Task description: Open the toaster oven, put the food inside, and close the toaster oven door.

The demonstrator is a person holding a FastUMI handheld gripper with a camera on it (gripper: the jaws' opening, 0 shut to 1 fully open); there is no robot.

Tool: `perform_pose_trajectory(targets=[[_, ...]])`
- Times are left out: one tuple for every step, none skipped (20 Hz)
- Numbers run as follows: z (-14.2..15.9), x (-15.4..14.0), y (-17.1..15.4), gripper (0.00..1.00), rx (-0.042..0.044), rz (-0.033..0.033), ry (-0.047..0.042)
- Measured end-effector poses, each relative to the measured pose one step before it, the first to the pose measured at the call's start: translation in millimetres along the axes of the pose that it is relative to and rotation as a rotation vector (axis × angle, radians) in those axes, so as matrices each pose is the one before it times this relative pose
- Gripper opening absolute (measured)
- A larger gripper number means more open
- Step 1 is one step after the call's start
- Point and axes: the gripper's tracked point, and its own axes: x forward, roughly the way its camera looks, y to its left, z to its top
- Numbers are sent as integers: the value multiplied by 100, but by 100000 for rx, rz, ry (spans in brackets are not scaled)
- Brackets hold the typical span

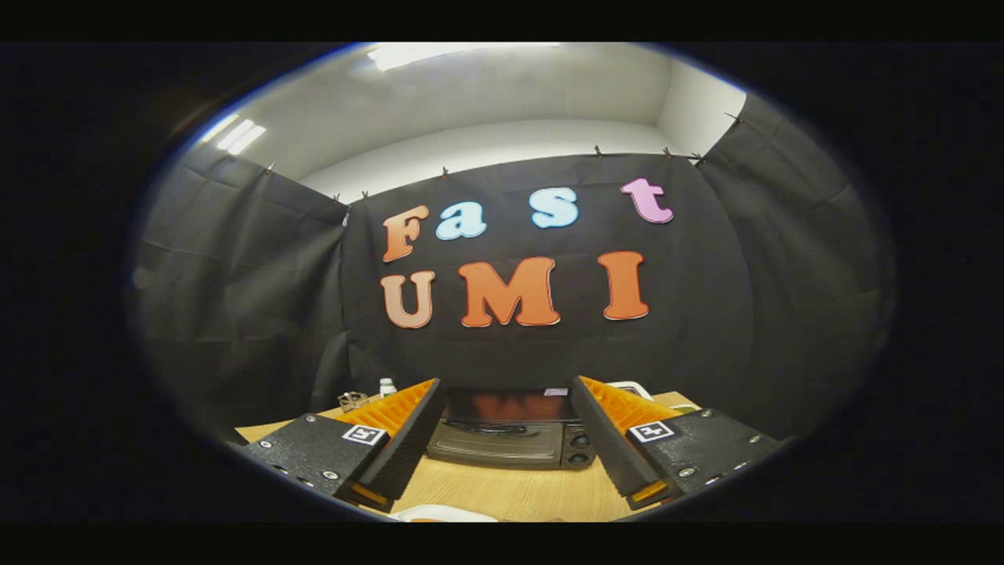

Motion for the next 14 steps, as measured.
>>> perform_pose_trajectory(targets=[[111, 40, -116, 97, 84, -196, -4], [-85, -72, 71, 97, -174, 285, 174], [-79, -10, 20, 97, -216, -72, 109], [-29, -78, -77, 97, -398, 53, 115], [-119, -23, -54, 97, -388, -277, 40], [-186, 37, -66, 97, -208, -226, 79], [-256, 44, 59, 97, -236, 124, 752], [-461, 120, 8, 97, 130, -189, 863], [-156, 25, -55, 97, 247, 94, 640], [-17, 98, -15, 97, 444, -46, 294], [-42, 116, -14, 97, 559, -37, -3], [54, 116, 26, 97, 658, 129, -158], [-179, 66, 134, 97, 465, 269, 244], [-549, 204, 173, 97, -19, 379, 849]])
